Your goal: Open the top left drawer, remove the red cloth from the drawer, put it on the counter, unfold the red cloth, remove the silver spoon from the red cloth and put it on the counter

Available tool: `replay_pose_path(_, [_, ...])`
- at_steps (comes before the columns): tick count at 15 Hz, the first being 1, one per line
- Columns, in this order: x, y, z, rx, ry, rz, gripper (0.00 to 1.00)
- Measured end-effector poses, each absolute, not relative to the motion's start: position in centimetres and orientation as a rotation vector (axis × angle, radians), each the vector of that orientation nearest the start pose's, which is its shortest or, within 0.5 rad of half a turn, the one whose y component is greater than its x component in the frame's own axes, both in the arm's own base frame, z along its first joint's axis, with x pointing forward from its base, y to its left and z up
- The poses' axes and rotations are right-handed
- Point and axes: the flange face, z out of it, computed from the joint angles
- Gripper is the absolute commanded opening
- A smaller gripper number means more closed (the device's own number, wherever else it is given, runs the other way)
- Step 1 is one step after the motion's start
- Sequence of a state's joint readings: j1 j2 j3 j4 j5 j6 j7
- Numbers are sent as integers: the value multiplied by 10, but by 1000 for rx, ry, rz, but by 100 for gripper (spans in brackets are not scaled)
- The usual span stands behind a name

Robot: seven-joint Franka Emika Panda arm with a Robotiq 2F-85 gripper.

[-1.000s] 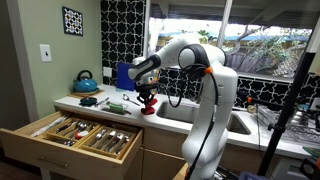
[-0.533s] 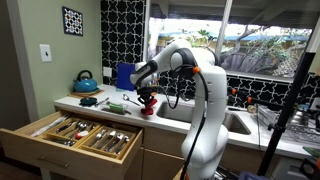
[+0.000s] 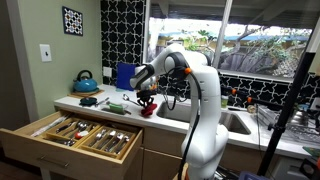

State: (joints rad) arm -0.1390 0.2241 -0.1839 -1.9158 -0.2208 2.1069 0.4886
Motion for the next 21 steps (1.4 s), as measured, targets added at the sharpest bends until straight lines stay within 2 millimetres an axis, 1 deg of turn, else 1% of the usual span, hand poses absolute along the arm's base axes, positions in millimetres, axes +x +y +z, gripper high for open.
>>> replay_pose_path(2, [575,-199,380,-3165,1143,-16,72])
replay_pose_path(5, [581,-198,385,-3150,1140,-84,95])
replay_pose_path(6, [583,-198,388,-3143,1140,-109,99])
replay_pose_path(7, [585,-198,391,-3128,1145,-133,100])
replay_pose_path(11, [592,-197,400,-3032,1213,-249,100])
replay_pose_path(13, [591,-201,412,-2992,1301,-307,100])
replay_pose_path(15, [583,-209,427,-2960,1462,-331,100])
replay_pose_path(18, [569,-211,435,-2901,1641,-250,99])
replay_pose_path(19, [567,-210,434,-2888,1672,-225,79])
replay_pose_path(21, [564,-210,428,-2877,1700,-198,70])
